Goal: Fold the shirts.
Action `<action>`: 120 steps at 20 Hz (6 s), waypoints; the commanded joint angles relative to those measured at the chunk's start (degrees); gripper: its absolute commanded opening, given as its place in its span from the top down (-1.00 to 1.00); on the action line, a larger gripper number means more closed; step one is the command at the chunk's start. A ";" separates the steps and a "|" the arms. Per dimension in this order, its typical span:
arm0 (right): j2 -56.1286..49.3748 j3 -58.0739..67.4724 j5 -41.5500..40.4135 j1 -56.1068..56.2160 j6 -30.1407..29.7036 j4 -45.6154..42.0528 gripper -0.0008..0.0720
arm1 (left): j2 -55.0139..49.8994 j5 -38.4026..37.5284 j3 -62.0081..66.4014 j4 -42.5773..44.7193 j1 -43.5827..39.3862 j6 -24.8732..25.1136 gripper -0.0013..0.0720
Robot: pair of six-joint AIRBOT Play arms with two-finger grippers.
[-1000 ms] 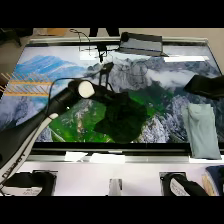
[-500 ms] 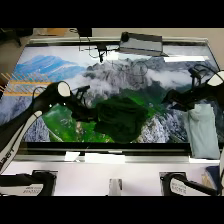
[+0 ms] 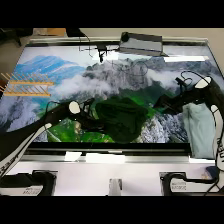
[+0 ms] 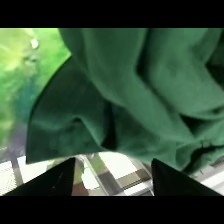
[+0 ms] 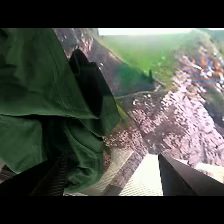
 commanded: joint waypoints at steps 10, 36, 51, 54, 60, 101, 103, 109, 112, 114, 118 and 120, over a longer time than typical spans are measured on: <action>-4.37 -1.90 -11.93 9.94 -6.99 0.37 -0.68 | -2.82 8.33 -0.39 -5.60 -3.19 1.75 0.87; 49.66 26.36 -19.23 15.30 7.10 -23.98 0.90 | 41.27 5.79 54.01 44.33 8.33 -3.61 0.87; 33.62 1.57 9.68 15.30 12.41 -33.22 0.90 | 14.71 2.08 53.92 47.15 11.69 4.57 0.87; 28.72 -10.62 -8.26 15.30 20.33 -30.71 0.90 | 3.78 2.14 53.92 46.60 13.31 -0.98 0.87; 12.70 -12.31 -32.65 15.30 27.36 -23.26 0.90 | -9.01 -6.78 53.94 43.95 13.49 -6.21 0.85; 12.04 -21.77 -10.69 -12.15 -0.09 -6.82 -0.73 | 1.95 3.69 -3.65 11.74 29.68 3.19 0.87; 10.32 -21.77 -11.69 -12.15 0.20 -4.98 -0.73 | 2.60 2.80 -3.67 11.72 29.66 3.28 0.87; 2.34 -21.77 -13.90 -12.11 -2.78 4.11 -0.66 | 5.73 2.21 -3.67 11.72 27.93 3.28 0.87; -0.17 -21.77 -14.97 -12.11 -4.50 6.62 -0.65 | 7.91 2.21 -3.67 11.74 25.94 3.30 0.87; -0.55 -21.77 -15.96 -12.11 -4.50 6.84 -0.20 | 9.62 2.21 -3.67 11.76 25.24 3.30 0.87; -0.31 -21.16 -11.96 -12.11 -9.68 8.41 0.90 | 13.68 2.19 -3.30 11.98 25.88 3.30 0.87; 1.84 -18.91 -7.32 -12.11 -15.06 9.57 0.91 | 17.22 2.19 -1.14 11.93 26.47 3.28 0.87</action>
